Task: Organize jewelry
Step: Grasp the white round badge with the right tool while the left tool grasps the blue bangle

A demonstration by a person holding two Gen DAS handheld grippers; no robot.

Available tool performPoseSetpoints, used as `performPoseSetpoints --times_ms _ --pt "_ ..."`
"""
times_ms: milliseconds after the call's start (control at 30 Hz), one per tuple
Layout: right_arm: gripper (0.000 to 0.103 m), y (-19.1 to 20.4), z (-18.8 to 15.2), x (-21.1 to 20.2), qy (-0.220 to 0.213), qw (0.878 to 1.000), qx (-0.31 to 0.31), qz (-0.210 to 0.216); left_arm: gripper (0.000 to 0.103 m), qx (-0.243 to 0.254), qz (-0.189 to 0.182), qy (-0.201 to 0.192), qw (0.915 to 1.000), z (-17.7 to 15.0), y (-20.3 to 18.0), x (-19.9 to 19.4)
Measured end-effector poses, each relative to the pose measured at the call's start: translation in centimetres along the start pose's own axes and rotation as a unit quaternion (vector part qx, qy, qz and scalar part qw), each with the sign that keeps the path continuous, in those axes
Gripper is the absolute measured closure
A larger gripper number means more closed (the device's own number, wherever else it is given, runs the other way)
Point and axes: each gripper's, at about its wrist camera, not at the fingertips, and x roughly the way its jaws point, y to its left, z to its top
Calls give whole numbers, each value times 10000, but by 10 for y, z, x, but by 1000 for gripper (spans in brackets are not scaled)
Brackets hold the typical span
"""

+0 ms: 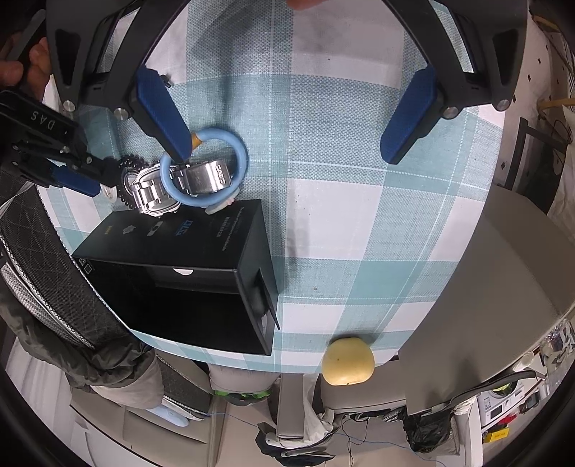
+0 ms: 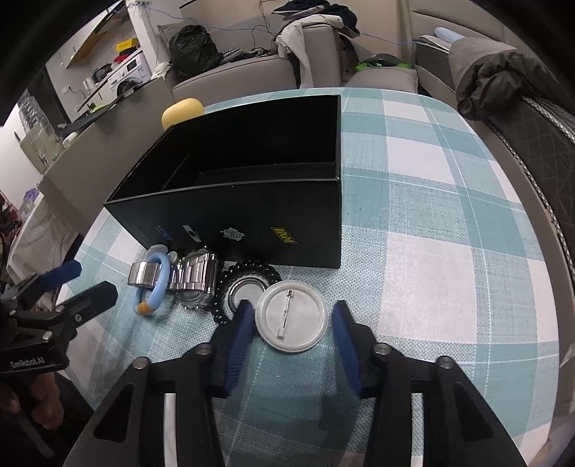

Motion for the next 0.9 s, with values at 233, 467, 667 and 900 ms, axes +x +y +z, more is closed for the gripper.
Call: performPoseSetpoints --times_ms 233,467,667,900 --pt "84 2 -1 -9 -102 9999 -2 57 1 120 77 -8 9999 0 -6 2" --pt "78 -13 -8 -13 -30 9997 239 39 1 114 37 -59 9999 1 -11 -2" --pt "63 -20 -10 -18 -59 9995 271 -118 1 155 51 -88 9998 1 -13 -3" --pt "53 -6 -11 -12 45 9988 -179 -451 1 113 28 -50 9999 1 -10 -2"
